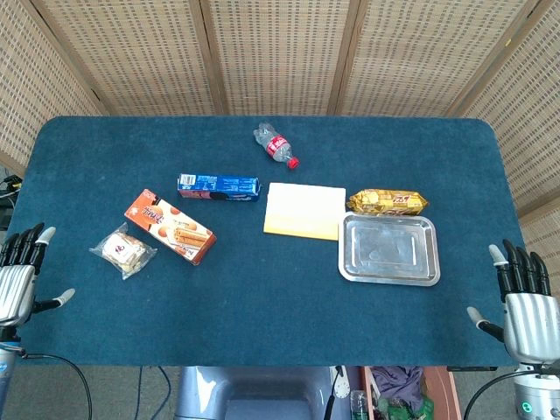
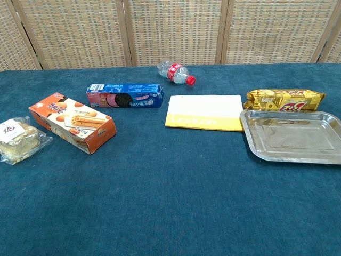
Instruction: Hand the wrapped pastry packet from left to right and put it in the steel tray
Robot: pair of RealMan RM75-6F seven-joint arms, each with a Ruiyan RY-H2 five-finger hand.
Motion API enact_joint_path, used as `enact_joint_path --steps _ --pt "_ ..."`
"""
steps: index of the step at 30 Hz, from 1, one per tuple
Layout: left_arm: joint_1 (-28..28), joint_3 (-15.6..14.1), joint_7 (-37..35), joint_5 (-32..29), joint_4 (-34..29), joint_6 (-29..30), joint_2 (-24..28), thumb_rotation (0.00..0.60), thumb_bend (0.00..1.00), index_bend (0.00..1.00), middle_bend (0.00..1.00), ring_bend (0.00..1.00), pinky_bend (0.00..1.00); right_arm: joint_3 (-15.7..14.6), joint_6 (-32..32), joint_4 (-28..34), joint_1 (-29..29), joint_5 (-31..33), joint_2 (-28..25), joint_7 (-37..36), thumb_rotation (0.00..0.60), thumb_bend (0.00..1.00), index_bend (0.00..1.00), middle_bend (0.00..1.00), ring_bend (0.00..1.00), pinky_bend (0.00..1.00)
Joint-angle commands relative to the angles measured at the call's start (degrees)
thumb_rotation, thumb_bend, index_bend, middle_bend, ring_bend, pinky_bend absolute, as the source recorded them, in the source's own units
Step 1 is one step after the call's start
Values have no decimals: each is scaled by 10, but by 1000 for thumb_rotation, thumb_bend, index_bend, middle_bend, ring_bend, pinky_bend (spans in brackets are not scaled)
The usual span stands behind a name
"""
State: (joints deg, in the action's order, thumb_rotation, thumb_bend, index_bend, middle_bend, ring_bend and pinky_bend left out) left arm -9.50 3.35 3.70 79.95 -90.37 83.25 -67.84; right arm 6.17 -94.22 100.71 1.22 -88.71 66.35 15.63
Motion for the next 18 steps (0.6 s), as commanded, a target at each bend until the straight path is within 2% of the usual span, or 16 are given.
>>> enact_joint_path --steps 1,7,12,14,18 --pt "1 1 1 -1 1 -1 -1 600 0 0 0 0 0 0 3 3 0 1 -3 -6 600 0 0 0 0 0" --pt "-18 7 -4 -20 25 -49 -16 600 0 0 0 0 0 -2 3 8 -2 -3 -12 -31 600 0 0 0 0 0" --pt "-78 24 -49 -47 126 -160 -74 600 0 0 0 0 2 -3 10 9 -1 0 -19 -52 600 0 0 0 0 0" --pt "-96 28 -59 -50 160 -189 -94 600 0 0 0 0 35 -2 13 8 0 4 -20 -53 600 0 0 0 0 0" --pt "-131 33 -72 -55 214 -246 -124 600 0 0 1 0 168 2 20 9 3 12 -20 -53 600 0 0 0 0 0"
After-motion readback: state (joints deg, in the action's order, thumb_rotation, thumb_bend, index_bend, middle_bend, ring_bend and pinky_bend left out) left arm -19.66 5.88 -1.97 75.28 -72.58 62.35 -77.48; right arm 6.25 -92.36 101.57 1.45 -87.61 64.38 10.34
